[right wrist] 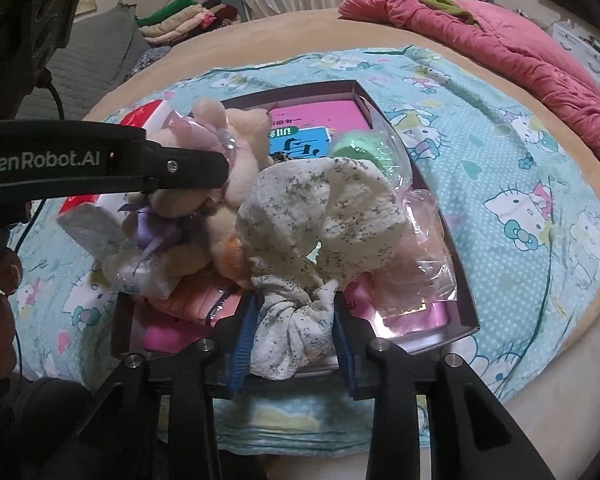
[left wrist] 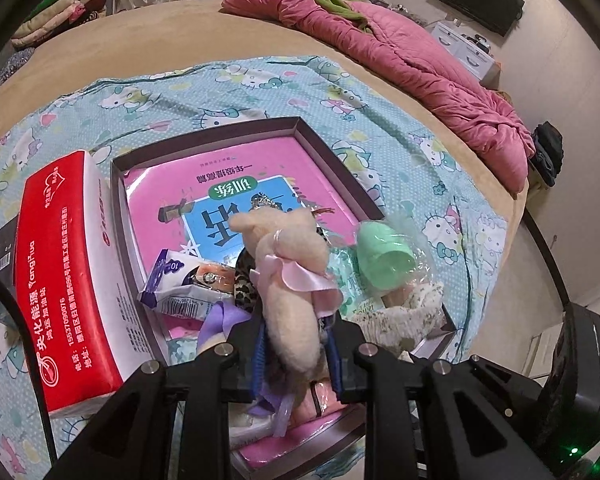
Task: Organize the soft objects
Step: 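Open left tool onto the tray while right tool releases the scrunchie there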
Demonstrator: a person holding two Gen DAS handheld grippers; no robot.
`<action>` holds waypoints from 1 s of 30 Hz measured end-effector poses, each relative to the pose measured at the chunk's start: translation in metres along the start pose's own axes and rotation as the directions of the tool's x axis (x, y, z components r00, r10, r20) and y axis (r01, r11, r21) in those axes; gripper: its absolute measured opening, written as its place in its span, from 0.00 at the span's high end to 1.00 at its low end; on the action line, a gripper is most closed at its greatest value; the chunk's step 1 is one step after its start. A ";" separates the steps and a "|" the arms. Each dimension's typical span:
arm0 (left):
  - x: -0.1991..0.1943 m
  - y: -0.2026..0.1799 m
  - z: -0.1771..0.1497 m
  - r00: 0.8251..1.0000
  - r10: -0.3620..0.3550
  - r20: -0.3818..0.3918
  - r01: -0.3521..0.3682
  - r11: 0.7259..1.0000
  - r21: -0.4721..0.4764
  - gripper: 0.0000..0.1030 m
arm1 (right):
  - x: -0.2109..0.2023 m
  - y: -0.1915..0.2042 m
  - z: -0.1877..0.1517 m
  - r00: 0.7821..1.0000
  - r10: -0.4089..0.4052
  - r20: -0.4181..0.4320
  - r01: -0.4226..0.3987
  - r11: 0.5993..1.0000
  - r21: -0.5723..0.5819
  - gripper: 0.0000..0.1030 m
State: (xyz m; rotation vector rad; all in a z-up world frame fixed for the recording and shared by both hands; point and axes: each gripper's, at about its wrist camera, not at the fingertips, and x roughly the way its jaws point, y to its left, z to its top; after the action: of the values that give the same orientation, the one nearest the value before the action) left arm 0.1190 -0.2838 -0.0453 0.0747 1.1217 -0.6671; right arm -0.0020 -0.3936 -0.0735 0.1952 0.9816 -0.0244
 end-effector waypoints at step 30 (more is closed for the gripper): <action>-0.007 0.008 -0.002 1.000 -0.027 -0.016 0.026 0.999 -0.039 0.36 | -0.037 -0.008 0.007 0.995 -0.068 0.068 0.067 0.998 0.021 0.27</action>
State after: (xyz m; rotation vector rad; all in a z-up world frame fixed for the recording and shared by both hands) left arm 0.1196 -0.2732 -0.0426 0.0321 1.1529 -0.6690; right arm -0.0172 -0.4055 -0.0406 0.1773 0.9194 -0.1014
